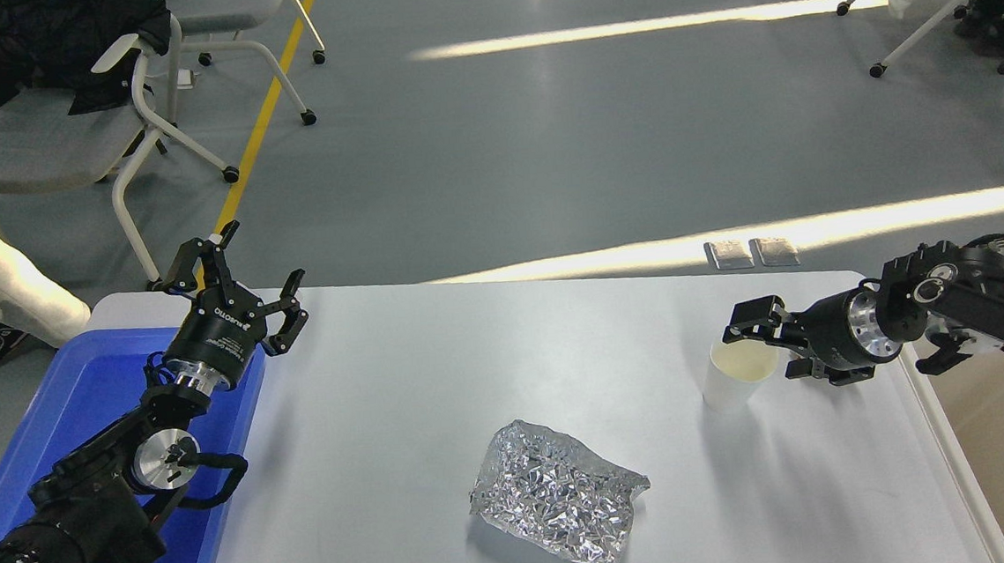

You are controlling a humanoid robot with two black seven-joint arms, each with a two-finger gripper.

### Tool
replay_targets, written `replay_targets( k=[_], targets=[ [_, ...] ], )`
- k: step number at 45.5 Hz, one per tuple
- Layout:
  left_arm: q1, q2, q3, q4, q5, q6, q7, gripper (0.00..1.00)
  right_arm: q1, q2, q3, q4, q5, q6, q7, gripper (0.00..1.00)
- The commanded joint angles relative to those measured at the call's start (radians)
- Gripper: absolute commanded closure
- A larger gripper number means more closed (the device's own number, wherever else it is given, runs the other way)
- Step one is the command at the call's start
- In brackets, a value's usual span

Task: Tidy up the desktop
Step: 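Position the open right gripper beside the white paper cup, then close the right gripper on the white paper cup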

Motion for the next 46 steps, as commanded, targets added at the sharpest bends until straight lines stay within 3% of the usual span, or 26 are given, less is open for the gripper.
replay_targets(
  k=[1,25,46],
  targets=[
    [0.000,0.000,0.000,0.000,0.000,0.000,0.000,0.00,-0.011,0.005,-0.003,-0.014,-0.016,-0.004,0.000,0.00],
    [0.000,0.000,0.000,0.000,0.000,0.000,0.000,0.00,-0.077,0.085,-0.003,-0.181,-0.014,-0.052,0.015,0.00],
    [0.000,0.000,0.000,0.000,0.000,0.000,0.000,0.00,-0.102,0.141,0.001,-0.221,-0.008,-0.128,0.029,0.02]
  ],
)
